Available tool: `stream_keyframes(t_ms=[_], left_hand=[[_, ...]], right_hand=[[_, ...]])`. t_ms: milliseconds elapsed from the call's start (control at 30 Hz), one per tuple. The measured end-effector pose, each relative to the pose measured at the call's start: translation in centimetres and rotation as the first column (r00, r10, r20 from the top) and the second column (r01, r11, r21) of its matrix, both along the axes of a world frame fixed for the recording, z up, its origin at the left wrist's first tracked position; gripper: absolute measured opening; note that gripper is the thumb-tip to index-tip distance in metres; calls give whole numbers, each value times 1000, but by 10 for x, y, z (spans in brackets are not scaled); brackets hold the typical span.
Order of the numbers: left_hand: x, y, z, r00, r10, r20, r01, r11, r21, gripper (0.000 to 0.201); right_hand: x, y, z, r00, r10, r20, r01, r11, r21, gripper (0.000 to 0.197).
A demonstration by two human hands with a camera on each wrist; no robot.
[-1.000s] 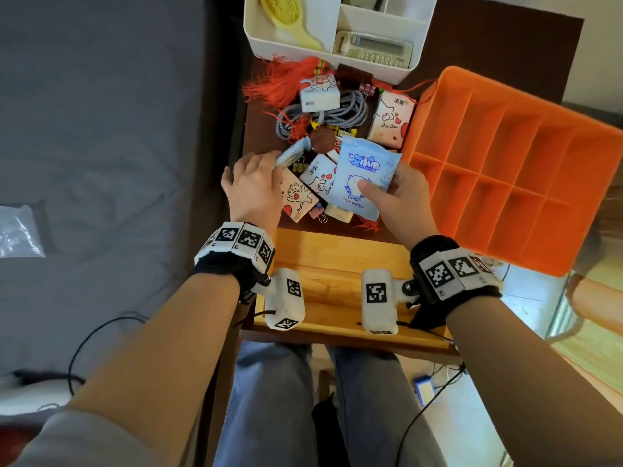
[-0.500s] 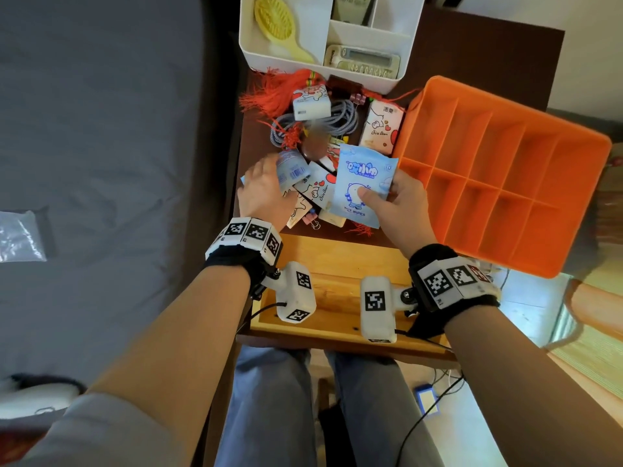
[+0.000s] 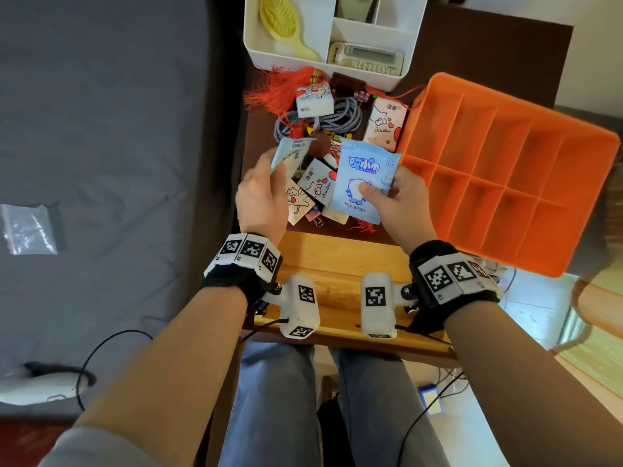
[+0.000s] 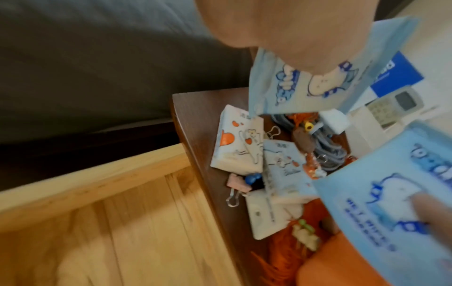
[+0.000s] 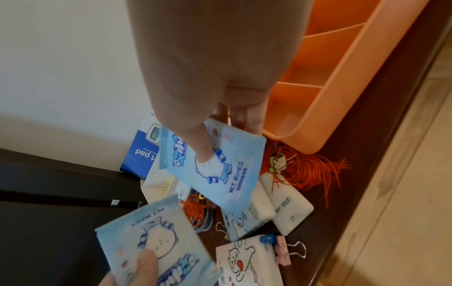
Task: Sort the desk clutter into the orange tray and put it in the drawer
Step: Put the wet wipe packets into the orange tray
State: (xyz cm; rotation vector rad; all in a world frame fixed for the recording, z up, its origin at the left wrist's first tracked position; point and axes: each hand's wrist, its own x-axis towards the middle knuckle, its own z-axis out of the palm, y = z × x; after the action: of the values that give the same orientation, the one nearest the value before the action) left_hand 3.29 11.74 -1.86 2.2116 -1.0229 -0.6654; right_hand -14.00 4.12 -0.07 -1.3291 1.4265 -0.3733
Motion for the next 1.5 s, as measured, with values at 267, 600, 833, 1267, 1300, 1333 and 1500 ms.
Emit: stream_keyframes(t_ms=[267,600,833,1267,1300,1333,1500], left_hand=[[-15,-11,14,826,70,-559,-56,998,42,39],[-25,-19,14,796,-33,-604,124,986,110,47],[-29,-31,16,761,0,-648,86,991,101,26],[-61,-57,23,752,-19,-659,129,984,120,42],[-64,-59,22,747,-23,-664,126,986,108,31],[-68,-60,22,737,-31,-675,132,986,99,23],[-85,-66,25,694,-255,-674,336,942,-9,26]], right_hand=[[1,-2,10,997,47,56,-50,998,48,28],[-16,0,17,995,-60,76,56,997,59,20],[-31,-3,31,1000,19,22,-17,997,-74,27],[-74,-16,28,997,-63,47,54,984,168,18],[-78,-15,28,996,-65,61,50,976,212,16],[-81,-13,27,996,-60,59,45,972,232,14],[-94,-13,26,991,-110,80,94,977,191,18]])
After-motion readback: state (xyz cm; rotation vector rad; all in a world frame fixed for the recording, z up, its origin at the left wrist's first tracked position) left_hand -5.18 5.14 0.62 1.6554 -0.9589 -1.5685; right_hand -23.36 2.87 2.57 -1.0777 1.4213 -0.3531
